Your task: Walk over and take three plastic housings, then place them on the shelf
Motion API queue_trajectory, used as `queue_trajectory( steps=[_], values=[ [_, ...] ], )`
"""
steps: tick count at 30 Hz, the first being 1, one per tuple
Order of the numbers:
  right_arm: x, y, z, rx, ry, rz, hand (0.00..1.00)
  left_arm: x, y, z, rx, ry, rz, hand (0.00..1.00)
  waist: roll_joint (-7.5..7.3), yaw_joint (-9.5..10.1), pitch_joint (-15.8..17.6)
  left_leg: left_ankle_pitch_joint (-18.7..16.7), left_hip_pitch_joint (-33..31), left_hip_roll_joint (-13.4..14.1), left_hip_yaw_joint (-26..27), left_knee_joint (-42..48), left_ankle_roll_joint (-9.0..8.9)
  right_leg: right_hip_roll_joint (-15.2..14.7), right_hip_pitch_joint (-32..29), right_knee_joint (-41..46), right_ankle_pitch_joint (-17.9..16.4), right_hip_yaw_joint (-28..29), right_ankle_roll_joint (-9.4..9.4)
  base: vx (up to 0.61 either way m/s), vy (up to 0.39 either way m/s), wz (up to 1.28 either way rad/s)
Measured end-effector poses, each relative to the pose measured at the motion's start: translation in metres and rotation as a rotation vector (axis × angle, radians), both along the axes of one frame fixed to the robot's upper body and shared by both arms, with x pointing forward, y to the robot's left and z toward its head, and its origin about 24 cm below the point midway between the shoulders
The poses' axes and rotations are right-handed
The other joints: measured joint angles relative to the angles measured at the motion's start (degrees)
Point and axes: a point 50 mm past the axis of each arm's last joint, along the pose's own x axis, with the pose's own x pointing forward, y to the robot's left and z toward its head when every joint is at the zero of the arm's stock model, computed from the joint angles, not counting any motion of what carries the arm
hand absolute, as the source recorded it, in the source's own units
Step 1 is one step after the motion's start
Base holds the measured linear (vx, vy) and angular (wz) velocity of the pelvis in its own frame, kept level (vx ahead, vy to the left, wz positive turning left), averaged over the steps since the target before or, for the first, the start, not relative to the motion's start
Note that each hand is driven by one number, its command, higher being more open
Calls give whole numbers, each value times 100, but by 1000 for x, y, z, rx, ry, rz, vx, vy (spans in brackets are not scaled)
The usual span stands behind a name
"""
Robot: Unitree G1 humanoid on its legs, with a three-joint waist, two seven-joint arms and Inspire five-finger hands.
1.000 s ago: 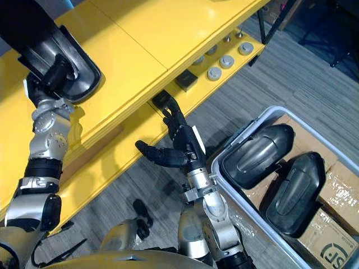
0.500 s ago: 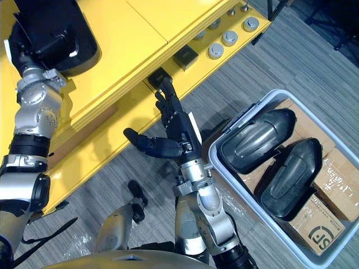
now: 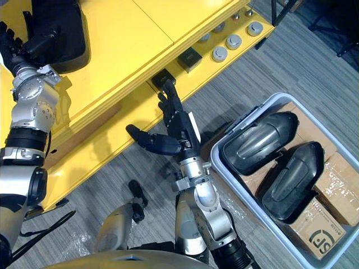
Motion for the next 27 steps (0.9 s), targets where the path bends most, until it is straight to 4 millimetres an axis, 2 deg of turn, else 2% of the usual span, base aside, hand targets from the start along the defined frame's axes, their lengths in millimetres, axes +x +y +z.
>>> queue_trajectory(
  steps=[3, 6, 8, 11, 13, 14, 20, 23, 27],
  values=[
    [-4, -1, -4, 2, 5, -10, 100, -1, -1, -8, -36, -20, -31, 100, -35, 0, -20, 17, 175, -32, -28, -100, 3, 17, 202, -99, 8, -56, 14, 19, 15, 6],
    [-8, -1, -9, 13, 28, -20, 100, -6, -5, -24, -28, -16, -94, 100, -64, -12, -202, 59, 272, -72, -83, -225, 12, 16, 343, -227, 23, -139, 28, 42, 20, 11],
    [-10, -2, -14, 8, 49, -25, 100, -9, -14, -45, -62, -3, -168, 100, -83, -4, -421, 108, 483, -115, -166, -419, 6, 16, 606, -391, 23, -249, 30, 62, 12, 17],
    [-10, -3, -17, -26, 38, -37, 100, -14, -27, -67, -96, 24, -242, 100, -87, 49, -683, 122, 667, -133, -232, -551, 2, 21, 849, -539, 23, -354, 30, 80, 9, 15],
    [-9, -1, -20, -76, 27, -40, 100, -20, -32, -89, -87, 105, -276, 100, -71, 67, -921, 133, 825, -142, -324, -653, -10, 28, 1085, -680, 21, -487, 30, 65, 3, 20],
    [-9, -1, -20, -86, 24, -41, 100, -21, -33, -94, -83, 129, -274, 100, -65, 71, -984, 140, 844, -149, -344, -680, -18, 29, 1125, -711, 21, -515, 30, 46, 10, 19],
    [-6, 2, -22, -139, 10, -37, 100, -38, -20, -133, -97, 273, -256, 100, 66, 193, -1283, 148, 1012, -166, -483, -724, -27, 36, 1411, -897, 25, -684, 34, 1, 2, 11],
    [-3, 5, -28, -167, 25, -9, 100, -57, -7, -153, -123, 289, -218, 100, 150, 244, -1462, 202, 1026, -177, -600, -801, -51, 44, 1508, -994, 37, -820, 43, 3, -8, 19],
    [2, 14, -29, -194, 17, 49, 100, -87, -6, -179, -159, 289, -206, 100, 190, 513, -1655, 249, 1082, -210, -804, -883, -88, 61, 1701, -1131, 37, -1040, 44, 13, -9, 26]
  ],
)
